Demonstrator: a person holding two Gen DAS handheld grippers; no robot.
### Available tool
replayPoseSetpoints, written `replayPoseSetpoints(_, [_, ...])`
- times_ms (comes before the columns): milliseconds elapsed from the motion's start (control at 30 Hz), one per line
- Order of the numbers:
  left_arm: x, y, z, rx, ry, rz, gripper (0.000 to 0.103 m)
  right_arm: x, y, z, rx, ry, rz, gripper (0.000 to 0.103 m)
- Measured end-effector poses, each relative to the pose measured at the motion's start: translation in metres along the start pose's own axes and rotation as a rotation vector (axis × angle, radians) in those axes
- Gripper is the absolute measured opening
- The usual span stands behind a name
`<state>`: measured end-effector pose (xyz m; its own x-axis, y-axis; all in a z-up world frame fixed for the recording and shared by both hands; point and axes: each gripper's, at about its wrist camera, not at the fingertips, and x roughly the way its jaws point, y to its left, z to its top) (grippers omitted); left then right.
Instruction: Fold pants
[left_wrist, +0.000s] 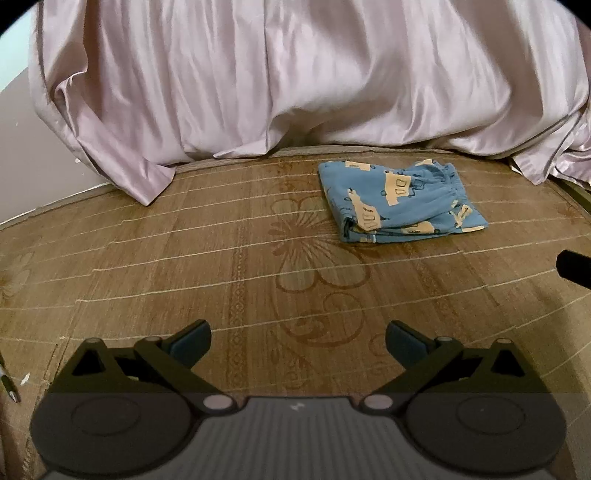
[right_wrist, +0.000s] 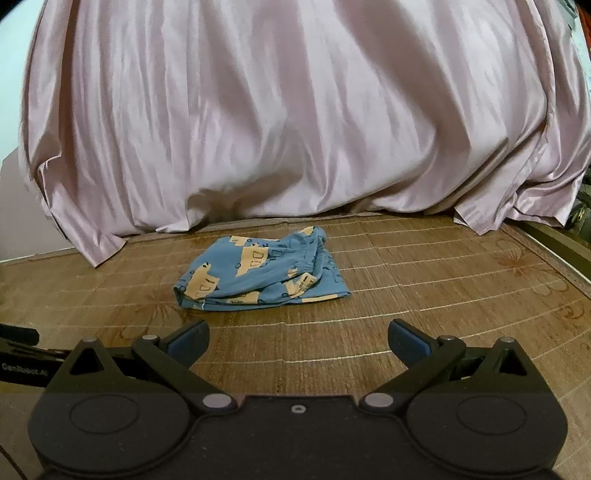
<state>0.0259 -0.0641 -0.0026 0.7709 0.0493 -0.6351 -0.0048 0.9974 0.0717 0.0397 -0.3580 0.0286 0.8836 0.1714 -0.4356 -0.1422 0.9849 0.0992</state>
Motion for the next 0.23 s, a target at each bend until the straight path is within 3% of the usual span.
replayPoseSetpoints(233, [0.0,0.0,0.0005,-0.006,-0.004,-0.002,0.103,0.0016,-0.006,0.0,0.016,0.014,-0.021,0.102])
